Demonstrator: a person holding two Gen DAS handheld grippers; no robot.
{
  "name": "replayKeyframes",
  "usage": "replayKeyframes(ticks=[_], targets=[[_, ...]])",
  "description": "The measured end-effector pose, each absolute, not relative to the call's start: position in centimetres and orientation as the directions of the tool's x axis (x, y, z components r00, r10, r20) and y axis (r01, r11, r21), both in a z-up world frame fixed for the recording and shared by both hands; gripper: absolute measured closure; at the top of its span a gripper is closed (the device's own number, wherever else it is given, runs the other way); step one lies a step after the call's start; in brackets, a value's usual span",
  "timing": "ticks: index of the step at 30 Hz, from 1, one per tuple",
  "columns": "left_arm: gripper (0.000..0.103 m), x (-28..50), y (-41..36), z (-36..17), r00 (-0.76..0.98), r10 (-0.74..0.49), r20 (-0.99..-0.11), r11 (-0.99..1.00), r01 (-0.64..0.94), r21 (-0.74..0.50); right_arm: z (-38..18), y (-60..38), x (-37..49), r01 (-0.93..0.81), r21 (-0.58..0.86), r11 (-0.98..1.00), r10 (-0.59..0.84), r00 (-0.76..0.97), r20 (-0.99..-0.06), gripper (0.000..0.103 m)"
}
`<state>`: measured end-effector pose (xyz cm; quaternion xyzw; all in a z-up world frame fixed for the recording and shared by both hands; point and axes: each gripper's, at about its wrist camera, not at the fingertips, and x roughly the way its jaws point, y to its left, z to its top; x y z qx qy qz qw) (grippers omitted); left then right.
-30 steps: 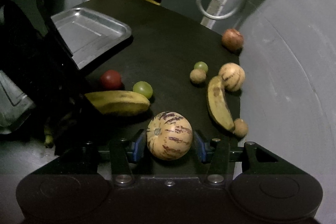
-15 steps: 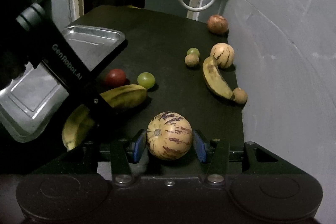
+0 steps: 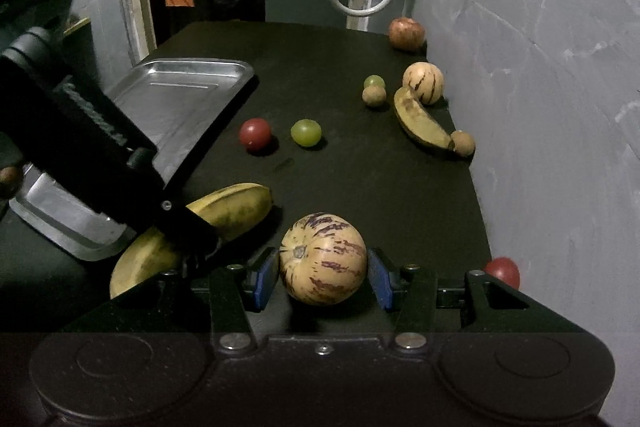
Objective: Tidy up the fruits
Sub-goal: 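Carry melon and banana onto the metal tray while opening both tools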
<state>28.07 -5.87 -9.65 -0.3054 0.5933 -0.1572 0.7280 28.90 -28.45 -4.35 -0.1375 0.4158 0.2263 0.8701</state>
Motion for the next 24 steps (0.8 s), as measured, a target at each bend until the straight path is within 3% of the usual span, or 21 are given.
replayKeyframes(ticks=[15, 24], targets=[[0.07, 25.5, 2.2, -8.3, 0.365, -0.69, -0.625, 0.616, -0.158, -0.772, -2.6, -23.8, 29.0, -0.44, -0.039, 0.897, 0.254, 0.587, -0.769, 0.053], [0.07, 28.2, 10.0, -6.7, 0.484, -0.588, -0.648, 0.676, -0.145, -0.722, -2.0, -16.1, 32.7, -0.524, -0.018, 0.851, 0.344, 0.584, -0.735, 0.053]])
